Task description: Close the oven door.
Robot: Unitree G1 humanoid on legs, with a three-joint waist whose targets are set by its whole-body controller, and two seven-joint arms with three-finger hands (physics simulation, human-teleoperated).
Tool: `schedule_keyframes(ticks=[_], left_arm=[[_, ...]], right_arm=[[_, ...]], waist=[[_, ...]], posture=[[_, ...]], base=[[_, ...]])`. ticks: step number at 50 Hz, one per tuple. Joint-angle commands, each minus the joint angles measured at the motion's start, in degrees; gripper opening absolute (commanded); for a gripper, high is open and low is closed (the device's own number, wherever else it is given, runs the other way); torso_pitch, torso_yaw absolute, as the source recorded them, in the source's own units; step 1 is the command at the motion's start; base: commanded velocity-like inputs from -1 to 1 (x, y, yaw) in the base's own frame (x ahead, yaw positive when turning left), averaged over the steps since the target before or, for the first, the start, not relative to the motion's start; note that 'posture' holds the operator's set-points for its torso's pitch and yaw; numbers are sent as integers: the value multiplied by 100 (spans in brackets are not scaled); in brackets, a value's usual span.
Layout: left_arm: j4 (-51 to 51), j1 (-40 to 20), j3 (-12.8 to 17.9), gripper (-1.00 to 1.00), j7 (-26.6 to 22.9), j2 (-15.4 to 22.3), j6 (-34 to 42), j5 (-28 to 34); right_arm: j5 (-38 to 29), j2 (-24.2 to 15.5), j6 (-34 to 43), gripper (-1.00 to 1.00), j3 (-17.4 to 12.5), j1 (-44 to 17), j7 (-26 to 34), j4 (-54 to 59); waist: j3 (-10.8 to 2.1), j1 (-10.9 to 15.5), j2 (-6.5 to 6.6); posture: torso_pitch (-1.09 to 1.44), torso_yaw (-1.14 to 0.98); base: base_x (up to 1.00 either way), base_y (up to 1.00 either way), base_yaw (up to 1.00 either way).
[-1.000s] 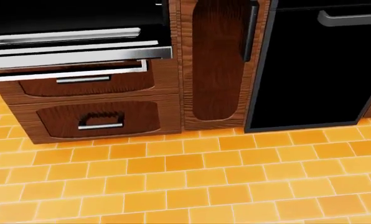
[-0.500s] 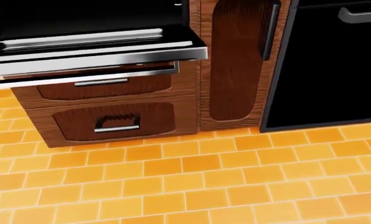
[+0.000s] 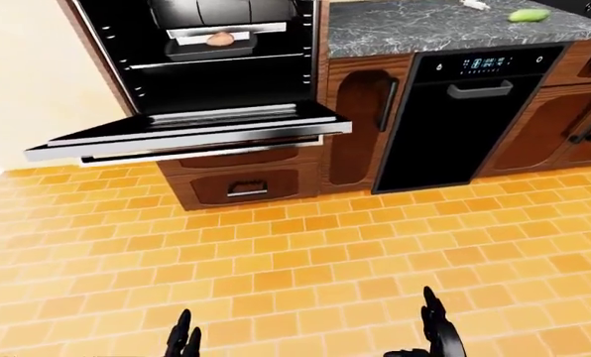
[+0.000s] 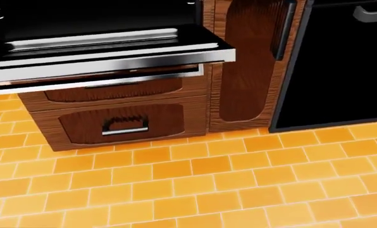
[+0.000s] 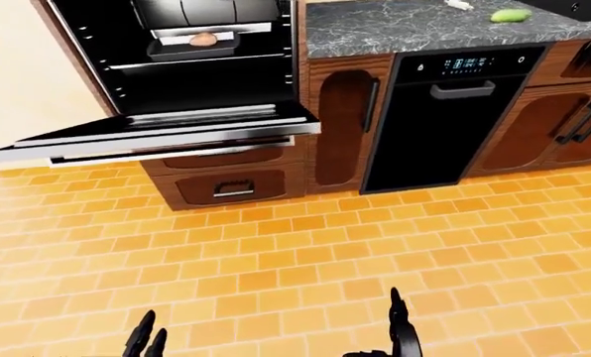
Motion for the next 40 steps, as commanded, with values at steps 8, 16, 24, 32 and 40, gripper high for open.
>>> schedule_keyframes(ticks=[8,16,24,32,40], left_arm=[[-83,-36,36,100,-17,90,-107,-41],[-81,-41,52,100,-13,94,-93,-28],[-85,-53,52,100,-14,86,-94,-30],[-85,-41,43,100,-16,82,-108,-41],[-85,-42,42,100,-9,91,-101,-46]], right_arm=[[-20,-3,-139,100,7,-68,8,-99],[-20,-7,-139,100,2,-73,14,-99],[11,-19,-125,100,-8,-100,41,-106],[12,-18,-130,100,3,-95,36,-105],[3,-23,-132,100,8,-88,22,-104]], waist=[[-82,85,2],[-49,58,-452],[-137,-1,-554],[-167,46,366],[-48,82,-133]], posture=[[0,0],[0,0],[0,0],[0,0],[0,0]], base=[[0,32,0],[0,32,0],[0,32,0],[0,32,0],[0,32,0]])
